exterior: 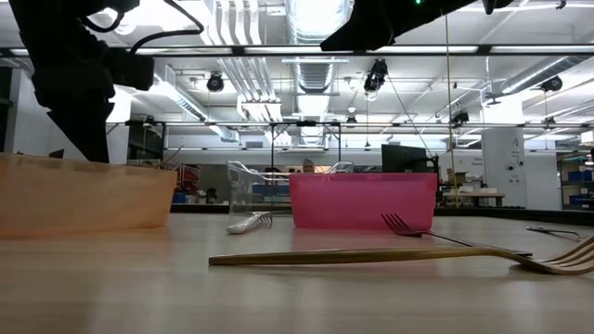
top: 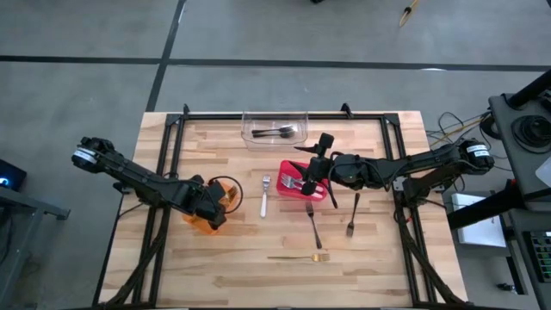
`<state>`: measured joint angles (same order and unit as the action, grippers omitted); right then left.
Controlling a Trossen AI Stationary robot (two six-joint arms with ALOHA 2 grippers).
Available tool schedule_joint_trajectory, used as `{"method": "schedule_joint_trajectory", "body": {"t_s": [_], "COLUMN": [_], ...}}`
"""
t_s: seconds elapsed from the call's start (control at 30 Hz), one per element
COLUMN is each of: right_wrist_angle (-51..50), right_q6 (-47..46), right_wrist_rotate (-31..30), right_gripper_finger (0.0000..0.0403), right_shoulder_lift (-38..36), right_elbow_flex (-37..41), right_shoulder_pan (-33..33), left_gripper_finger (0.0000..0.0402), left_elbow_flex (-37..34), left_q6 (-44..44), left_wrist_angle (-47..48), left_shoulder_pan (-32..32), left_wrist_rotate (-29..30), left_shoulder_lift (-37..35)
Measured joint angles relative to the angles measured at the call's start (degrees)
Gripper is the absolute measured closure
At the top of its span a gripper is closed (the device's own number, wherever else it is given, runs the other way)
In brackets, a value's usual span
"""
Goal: Sort silverware by color (type)
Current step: Put the gold fork into the orange bin, then put the black fork into the transparent bin
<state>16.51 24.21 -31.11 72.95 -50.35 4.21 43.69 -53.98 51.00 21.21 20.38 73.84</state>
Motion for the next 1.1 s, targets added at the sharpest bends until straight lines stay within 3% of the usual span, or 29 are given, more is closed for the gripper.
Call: {"method": "schedule_joint_trajectory", "body": {"t_s": [0.63, 0.83, 0.93, 1.1], "right_wrist_angle": [0.0, 0.0, 0.0, -0.8], "right_q6": [0.0, -2.0, -5.9, -17.6], "right_wrist_rotate": [0.0, 0.0, 0.0, 0.2], "right_gripper_finger": [0.0191, 0.0191, 0.0191, 0.0191], "right_shoulder_lift": [0.0, 0.0, 0.0, 0.0], "right_elbow_flex": [0.0, 0.0, 0.0, 0.0], "right_shoulder_pan": [0.0, 0.0, 0.0, 0.0], "left_gripper_finger": [0.0384, 0.0384, 0.0384, 0.0384], "left_elbow_flex": [-1.5, 1.4, 3.7, 6.8], "left_q6": [-0.4, 4.5, 9.2, 19.8], "left_wrist_angle": [-1.5, -1.3, -1.0, -0.8], "left_shoulder_pan": [0.0, 0.0, 0.0, -0.3], "left_wrist_rotate": [0.0, 0.2, 3.0, 12.6], "left_shoulder_lift": [0.0, -0.2, -0.5, -2.2]}}
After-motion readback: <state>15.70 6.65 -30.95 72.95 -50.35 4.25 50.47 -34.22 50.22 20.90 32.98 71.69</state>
